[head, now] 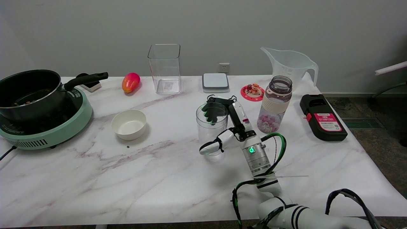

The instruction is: Place the cup on the table.

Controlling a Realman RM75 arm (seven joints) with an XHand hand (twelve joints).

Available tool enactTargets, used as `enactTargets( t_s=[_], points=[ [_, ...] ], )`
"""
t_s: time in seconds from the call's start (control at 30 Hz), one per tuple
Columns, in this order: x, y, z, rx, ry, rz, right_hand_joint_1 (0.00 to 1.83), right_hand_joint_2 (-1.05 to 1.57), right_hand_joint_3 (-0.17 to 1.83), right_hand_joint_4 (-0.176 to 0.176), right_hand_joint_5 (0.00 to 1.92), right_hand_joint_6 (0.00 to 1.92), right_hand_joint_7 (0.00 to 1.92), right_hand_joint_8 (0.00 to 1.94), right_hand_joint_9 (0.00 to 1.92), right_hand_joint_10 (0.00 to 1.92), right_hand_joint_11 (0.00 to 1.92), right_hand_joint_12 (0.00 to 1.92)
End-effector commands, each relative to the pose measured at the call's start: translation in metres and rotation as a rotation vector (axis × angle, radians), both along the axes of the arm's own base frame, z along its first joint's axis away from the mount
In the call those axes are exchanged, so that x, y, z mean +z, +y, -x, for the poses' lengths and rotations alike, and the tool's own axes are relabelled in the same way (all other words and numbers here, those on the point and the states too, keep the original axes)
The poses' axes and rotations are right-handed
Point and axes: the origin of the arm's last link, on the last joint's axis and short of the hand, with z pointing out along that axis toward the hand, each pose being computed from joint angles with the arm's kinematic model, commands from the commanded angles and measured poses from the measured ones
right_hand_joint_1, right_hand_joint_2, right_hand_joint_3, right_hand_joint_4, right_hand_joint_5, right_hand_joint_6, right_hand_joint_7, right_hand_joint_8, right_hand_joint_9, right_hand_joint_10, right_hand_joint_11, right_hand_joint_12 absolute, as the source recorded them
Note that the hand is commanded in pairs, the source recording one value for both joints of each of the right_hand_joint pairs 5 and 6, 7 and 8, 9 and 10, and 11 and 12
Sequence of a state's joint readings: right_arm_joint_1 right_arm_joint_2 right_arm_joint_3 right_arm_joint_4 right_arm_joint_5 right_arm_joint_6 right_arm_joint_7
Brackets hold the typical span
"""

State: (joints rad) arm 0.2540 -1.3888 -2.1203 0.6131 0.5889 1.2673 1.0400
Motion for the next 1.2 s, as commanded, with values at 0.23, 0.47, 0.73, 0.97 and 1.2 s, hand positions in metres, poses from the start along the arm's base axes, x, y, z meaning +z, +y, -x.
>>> enactTargets(
  t_s=[0.23, 0.47, 0.73, 0.97, 1.2],
  points=[
    [-0.003, 0.008, 0.008, 0.035, 0.126, 0.024, 1.12, 1.57, 0.28, 0.0, 1.92, 1.92, 1.76, 1.76, 1.74, 1.74, 1.64, 1.64],
    [-0.004, 0.012, 0.011, 0.021, 0.106, 0.023, 1.1, 1.57, 0.29, 0.0, 1.92, 1.92, 1.75, 1.75, 1.73, 1.73, 1.63, 1.63],
    [-0.007, 0.015, 0.016, -0.004, 0.059, -0.005, 1.08, 1.57, 0.31, 0.0, 1.9, 1.9, 1.74, 1.74, 1.72, 1.72, 1.61, 1.61],
    [-0.012, 0.02, 0.02, -0.015, 0.034, -0.015, 1.05, 1.57, 0.32, 0.0, 1.88, 1.88, 1.73, 1.73, 1.72, 1.72, 1.61, 1.61],
    [-0.015, 0.022, 0.021, -0.021, 0.017, -0.024, 1.08, 1.45, 0.37, 0.0, 1.78, 1.78, 1.71, 1.71, 1.7, 1.7, 1.59, 1.59]
  ],
)
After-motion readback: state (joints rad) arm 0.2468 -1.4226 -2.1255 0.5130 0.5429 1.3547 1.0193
